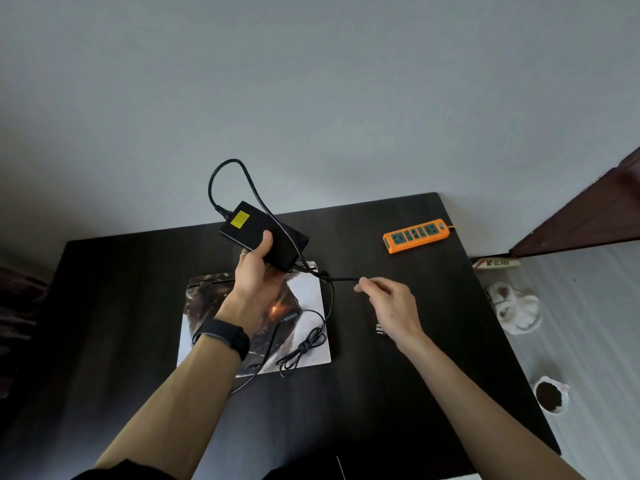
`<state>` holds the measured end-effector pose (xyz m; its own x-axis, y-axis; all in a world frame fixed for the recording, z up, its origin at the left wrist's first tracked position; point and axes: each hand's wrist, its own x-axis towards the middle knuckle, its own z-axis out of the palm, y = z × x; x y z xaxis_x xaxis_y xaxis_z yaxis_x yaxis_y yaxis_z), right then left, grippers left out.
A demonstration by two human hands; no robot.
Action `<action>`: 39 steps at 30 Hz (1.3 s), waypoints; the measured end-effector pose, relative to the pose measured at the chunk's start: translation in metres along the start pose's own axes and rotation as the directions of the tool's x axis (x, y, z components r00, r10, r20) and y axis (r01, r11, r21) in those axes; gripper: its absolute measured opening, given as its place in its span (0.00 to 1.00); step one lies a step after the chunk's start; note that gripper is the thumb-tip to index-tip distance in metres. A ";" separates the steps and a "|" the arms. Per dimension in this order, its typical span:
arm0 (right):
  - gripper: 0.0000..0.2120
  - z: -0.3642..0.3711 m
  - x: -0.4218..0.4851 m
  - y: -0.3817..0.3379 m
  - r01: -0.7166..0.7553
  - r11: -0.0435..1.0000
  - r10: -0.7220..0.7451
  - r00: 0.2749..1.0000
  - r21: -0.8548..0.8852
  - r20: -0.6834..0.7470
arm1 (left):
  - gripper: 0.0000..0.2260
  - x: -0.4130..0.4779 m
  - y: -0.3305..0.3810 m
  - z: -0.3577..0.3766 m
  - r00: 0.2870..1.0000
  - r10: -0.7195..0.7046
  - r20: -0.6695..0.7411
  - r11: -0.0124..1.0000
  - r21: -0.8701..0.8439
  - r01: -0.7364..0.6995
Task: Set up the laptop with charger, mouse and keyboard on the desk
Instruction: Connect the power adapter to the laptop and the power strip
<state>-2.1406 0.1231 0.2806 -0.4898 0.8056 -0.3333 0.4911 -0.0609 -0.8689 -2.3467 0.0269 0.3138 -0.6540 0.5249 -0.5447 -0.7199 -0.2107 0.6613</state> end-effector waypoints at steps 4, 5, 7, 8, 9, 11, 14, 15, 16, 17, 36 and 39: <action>0.14 0.034 -0.013 0.007 -0.052 0.999 0.054 0.982 -0.013 0.182 | 0.16 -0.003 -0.011 0.011 0.998 -0.048 -0.043 0.995 -0.084 0.044; 0.13 0.047 -0.016 0.006 -0.080 0.996 0.065 0.968 0.051 0.243 | 0.16 -0.004 -0.014 0.015 0.997 -0.058 -0.046 0.994 -0.095 0.053; 0.13 0.069 -0.014 -0.003 -0.164 0.960 0.090 0.948 0.227 0.304 | 0.18 -0.008 -0.025 0.021 0.996 -0.082 -0.033 0.994 -0.075 0.079; 0.13 0.075 -0.011 -0.009 -0.205 0.928 0.110 0.948 0.310 0.299 | 0.19 -0.010 -0.030 0.022 0.995 -0.094 -0.019 0.994 -0.063 0.093; 0.12 0.078 -0.008 -0.014 -0.230 0.899 0.128 0.952 0.372 0.279 | 0.19 -0.012 -0.034 0.023 0.994 -0.108 -0.006 0.992 -0.059 0.108; 0.14 0.075 -0.001 -0.014 -0.206 0.911 0.122 0.962 0.357 0.245 | 0.18 -0.014 -0.035 0.027 0.992 -0.126 0.033 0.989 -0.069 0.128; 0.25 0.055 -0.008 0.013 -0.088 0.995 0.068 0.924 0.036 0.377 | 0.16 -0.010 -0.022 0.033 0.994 -0.098 0.053 0.986 -0.131 0.105; 0.27 0.048 -0.015 0.028 -0.020 0.995 0.060 0.899 -0.095 0.434 | 0.15 -0.008 -0.014 0.035 0.996 -0.080 0.048 0.986 -0.143 0.086; 0.27 0.042 -0.023 0.044 0.025 0.980 0.073 0.880 -0.198 0.470 | 0.13 -0.006 -0.007 0.036 0.997 -0.063 0.038 0.986 -0.150 0.068; 0.25 0.036 -0.034 0.060 0.033 0.965 0.100 0.870 -0.259 0.483 | 0.12 -0.004 0.001 0.036 0.998 -0.052 0.033 0.986 -0.154 0.056; 0.21 0.047 -0.049 0.012 0.125 0.948 0.071 0.812 -0.291 0.579 | 0.10 -0.024 0.011 0.017 0.978 -0.159 0.138 0.983 0.114 0.144; 0.09 0.017 -0.044 0.031 -0.034 0.974 0.142 0.864 -0.226 0.483 | 0.13 -0.023 0.024 0.010 0.972 -0.162 0.170 0.975 0.178 0.131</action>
<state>-2.1161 0.0753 0.2621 -0.7015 0.4026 -0.5880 0.6572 0.0466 -0.7522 -2.3467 0.0182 0.3469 -0.4799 0.6844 -0.5489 -0.7467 0.0098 0.6651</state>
